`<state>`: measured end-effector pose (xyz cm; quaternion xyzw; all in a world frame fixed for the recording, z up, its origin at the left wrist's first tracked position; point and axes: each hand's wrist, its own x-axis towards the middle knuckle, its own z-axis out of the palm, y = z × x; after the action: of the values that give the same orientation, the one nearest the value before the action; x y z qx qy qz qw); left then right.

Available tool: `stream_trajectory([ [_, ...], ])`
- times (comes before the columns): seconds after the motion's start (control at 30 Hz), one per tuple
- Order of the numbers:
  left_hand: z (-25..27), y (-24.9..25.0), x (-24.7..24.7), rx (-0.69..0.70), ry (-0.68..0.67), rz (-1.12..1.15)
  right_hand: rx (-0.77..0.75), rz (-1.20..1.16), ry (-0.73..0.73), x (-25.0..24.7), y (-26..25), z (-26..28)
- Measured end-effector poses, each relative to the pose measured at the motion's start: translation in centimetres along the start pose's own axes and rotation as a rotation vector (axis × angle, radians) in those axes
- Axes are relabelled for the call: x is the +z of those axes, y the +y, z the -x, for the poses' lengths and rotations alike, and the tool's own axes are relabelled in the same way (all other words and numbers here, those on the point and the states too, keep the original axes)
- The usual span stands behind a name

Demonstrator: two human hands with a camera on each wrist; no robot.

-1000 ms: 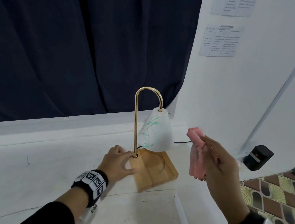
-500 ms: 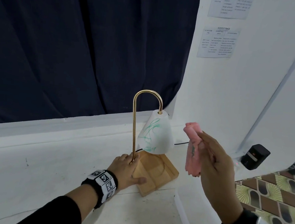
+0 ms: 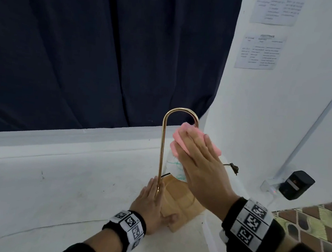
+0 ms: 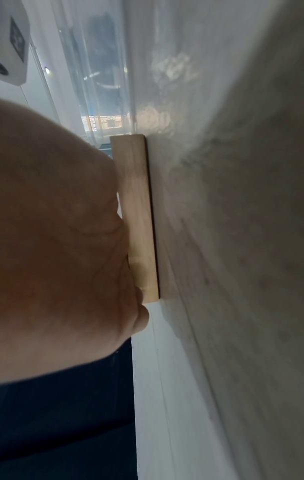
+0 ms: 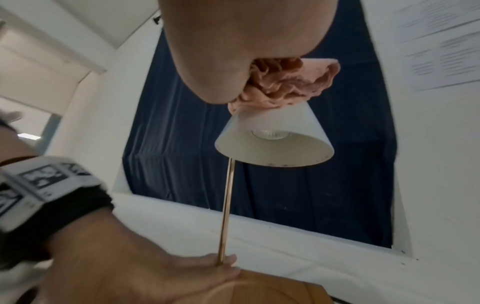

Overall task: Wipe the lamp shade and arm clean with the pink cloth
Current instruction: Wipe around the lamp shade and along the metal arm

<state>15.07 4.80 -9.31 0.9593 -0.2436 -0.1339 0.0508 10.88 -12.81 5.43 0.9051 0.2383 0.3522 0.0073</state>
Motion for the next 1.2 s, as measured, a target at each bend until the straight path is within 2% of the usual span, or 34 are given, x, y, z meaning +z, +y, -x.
stream_trajectory([
  [0.2,0.0,-0.3,-0.2,0.024,-0.035,-0.019,-0.251,0.12,-0.205,-0.5,0.4,2.9],
  [0.3,-0.1,-0.8,-0.6,0.067,-0.072,-0.035,-0.313,0.201,-0.215,-1.6,1.0,2.5],
  [0.37,-0.1,-1.1,-0.8,0.079,-0.089,-0.046,-0.295,0.252,-0.2,-2.2,0.9,1.1],
  [0.43,0.0,-1.0,-1.1,0.075,-0.098,-0.048,-0.212,0.319,-0.231,-2.1,0.3,-0.9],
  [0.57,0.4,-0.6,-1.6,0.077,-0.116,-0.066,-0.01,0.466,-0.507,-1.8,-2.5,-6.1],
  [0.63,0.5,-0.7,-1.7,0.082,-0.105,-0.065,-0.018,0.515,-0.639,-1.1,-3.9,-6.5],
  [0.7,0.5,-0.7,-1.7,0.096,-0.104,-0.066,-0.071,0.493,-0.695,-0.3,-4.8,-5.1],
  [0.73,0.5,-0.8,-1.7,0.105,-0.105,-0.061,-0.112,0.485,-0.674,0.1,-4.9,-4.2],
  [0.8,0.5,-0.8,-1.8,0.116,-0.099,-0.051,-0.188,0.456,-0.525,0.7,-4.1,-2.6],
  [0.9,0.4,-0.9,-1.7,0.128,-0.097,-0.038,-0.336,0.271,-0.383,0.2,-2.0,-0.8],
  [1.0,0.2,-1.0,-1.3,0.13,-0.084,-0.029,-0.458,0.144,-0.323,-1.3,0.3,0.7],
  [1.1,0.3,-0.8,-1.3,0.131,-0.074,-0.033,-0.443,0.085,-0.203,-2.6,2.2,0.2],
  [1.2,0.4,-0.6,-1.3,0.114,-0.067,-0.017,-0.278,0.126,-0.139,-2.8,2.7,-2.3],
])
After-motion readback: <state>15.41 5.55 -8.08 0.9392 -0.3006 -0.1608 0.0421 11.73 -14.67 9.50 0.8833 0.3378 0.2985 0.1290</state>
